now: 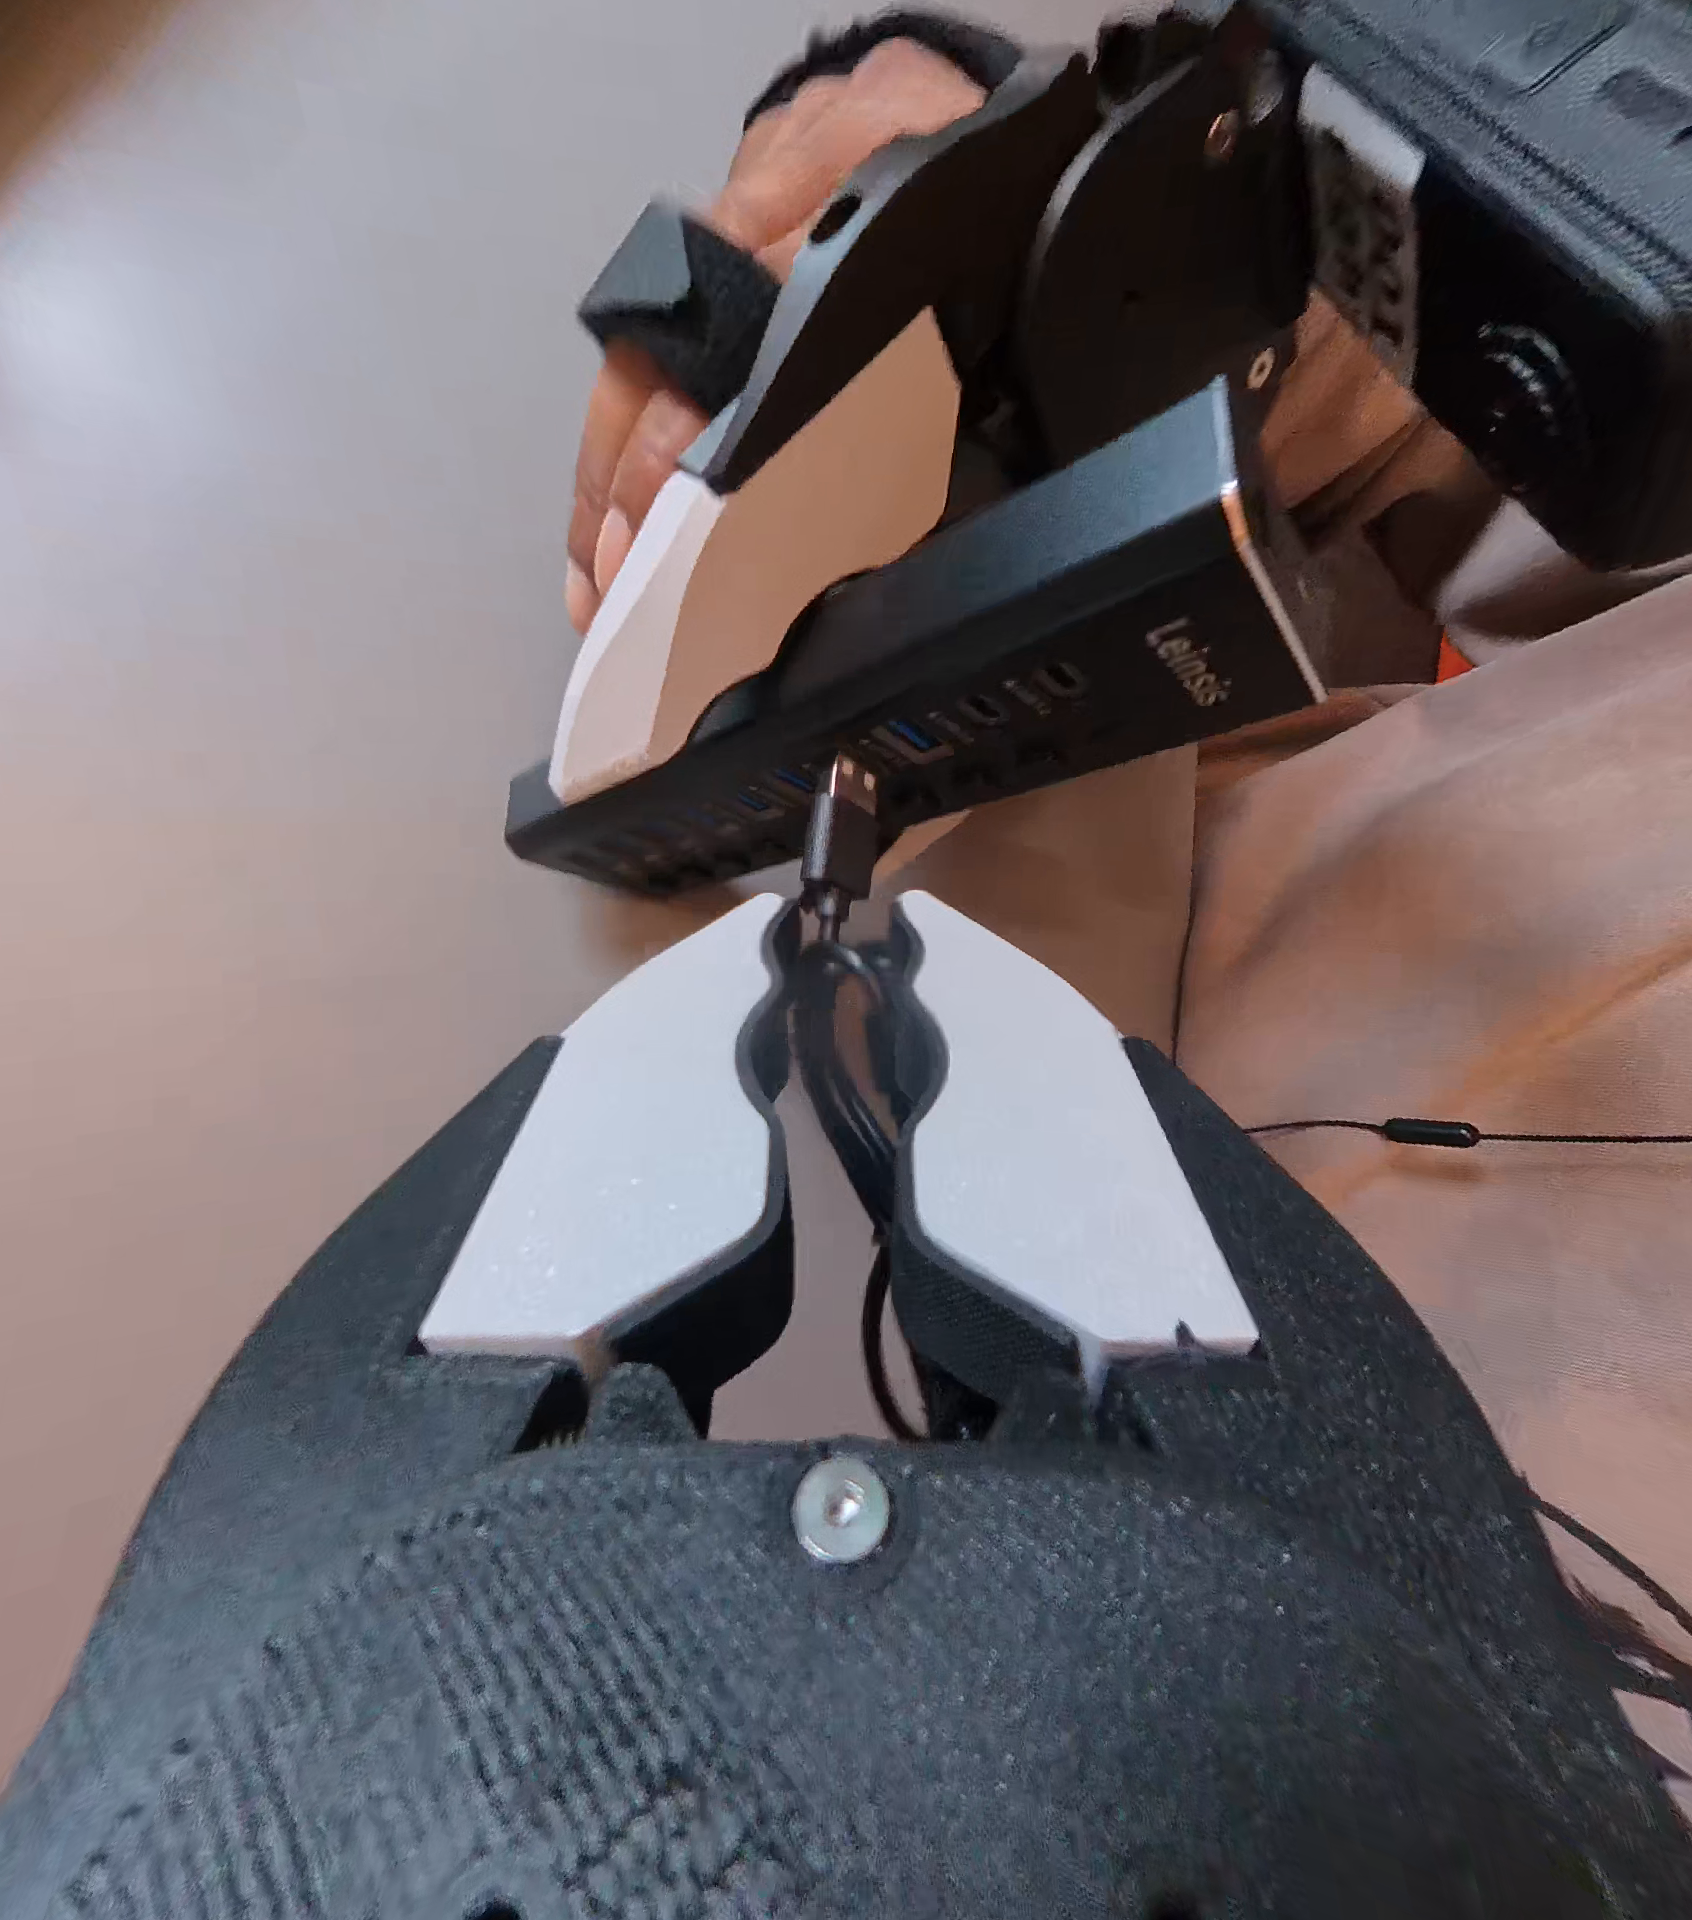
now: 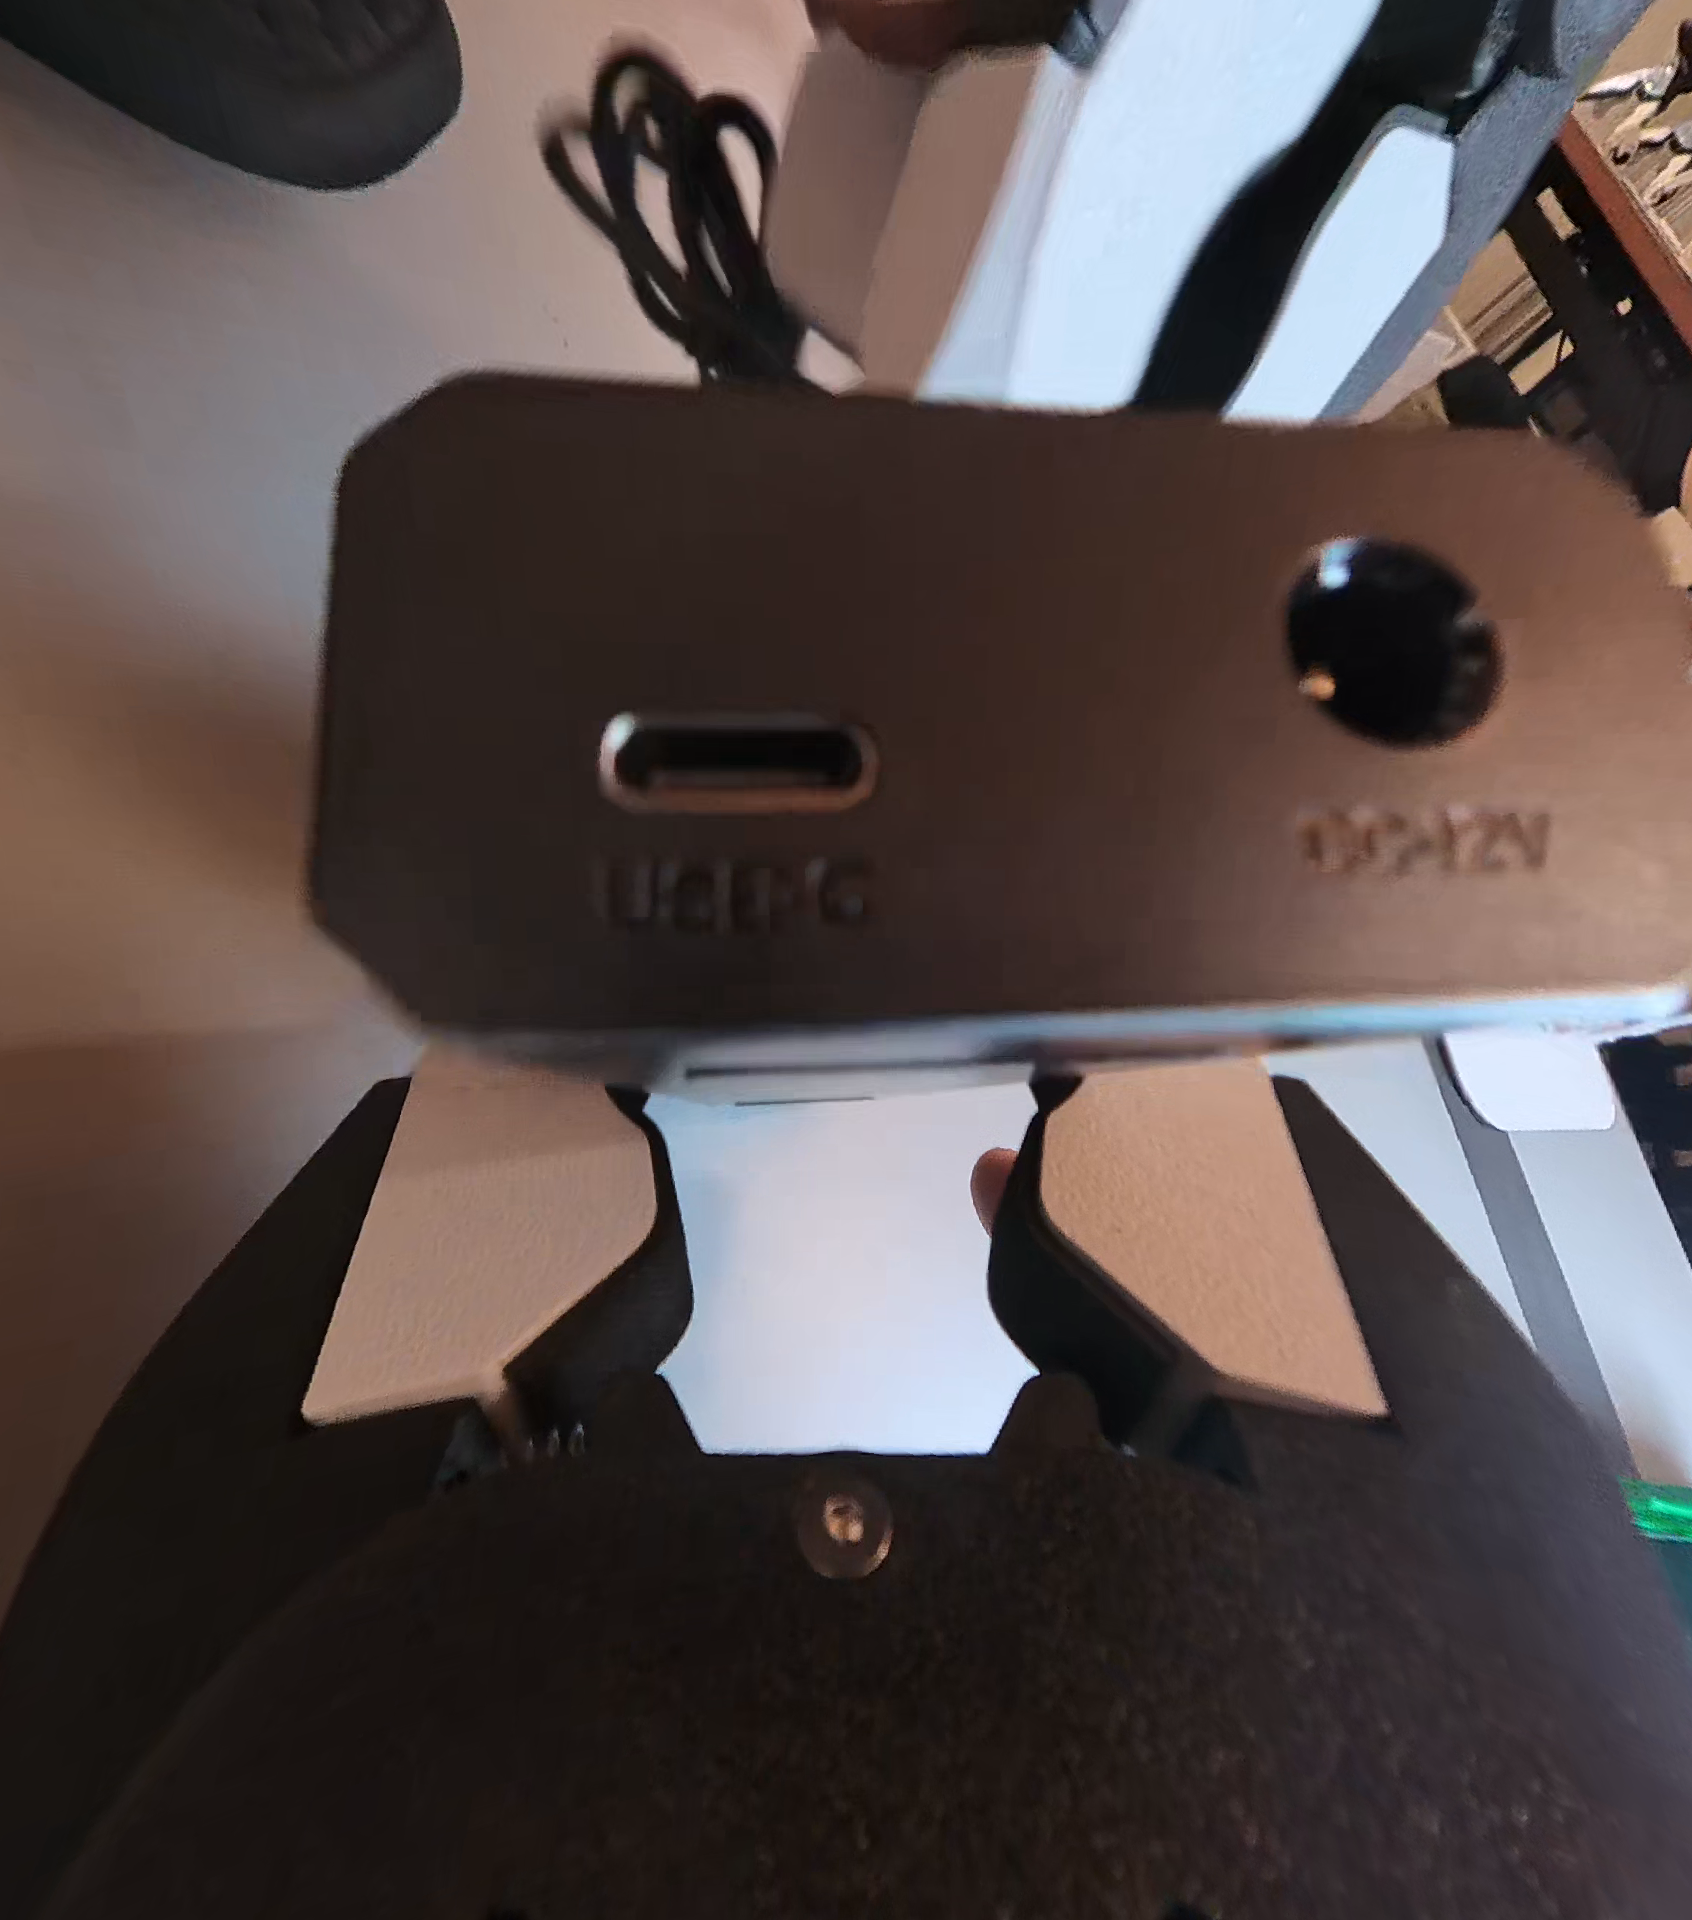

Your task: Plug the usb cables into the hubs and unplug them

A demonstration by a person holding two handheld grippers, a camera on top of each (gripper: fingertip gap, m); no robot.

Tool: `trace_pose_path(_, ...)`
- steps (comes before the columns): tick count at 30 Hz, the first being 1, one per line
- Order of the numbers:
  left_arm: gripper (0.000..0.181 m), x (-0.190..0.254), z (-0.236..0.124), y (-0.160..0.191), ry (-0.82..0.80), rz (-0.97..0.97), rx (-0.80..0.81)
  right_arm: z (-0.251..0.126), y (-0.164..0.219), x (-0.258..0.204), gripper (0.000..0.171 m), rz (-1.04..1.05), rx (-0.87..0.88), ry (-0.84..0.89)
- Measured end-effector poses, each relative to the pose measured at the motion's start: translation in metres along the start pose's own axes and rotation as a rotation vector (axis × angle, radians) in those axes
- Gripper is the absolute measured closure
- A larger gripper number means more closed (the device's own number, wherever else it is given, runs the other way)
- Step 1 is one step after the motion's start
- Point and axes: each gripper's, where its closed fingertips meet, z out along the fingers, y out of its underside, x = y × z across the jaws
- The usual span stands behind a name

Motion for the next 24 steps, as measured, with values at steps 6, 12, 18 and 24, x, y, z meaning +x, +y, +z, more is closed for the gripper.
trace_pose_path(6, 0.171, -0.0026, 0.0033, 0.004, 0.001, 0.055, 0.013, 0.0006, -0.0014, -0.0032, 0.1, -0.008, -0.003, -0.008)
trace_pose_path(12, 0.171, 0.0005, 0.0024, 0.0018, 0.033, 0.053, 0.047, -0.0012, -0.0042, -0.0028, 0.1, 0.002, 0.021, -0.012)
trace_pose_path(18, 0.172, 0.0003, 0.0053, -0.0015, 0.012, 0.05, 0.049, -0.0014, -0.0013, -0.0019, 0.1, 0.008, 0.028, -0.014)
trace_pose_path(24, 0.173, 0.0045, 0.0042, -0.0014, 0.026, 0.051, 0.025, -0.0035, -0.0032, -0.0021, 0.1, -0.04, -0.004, 0.001)
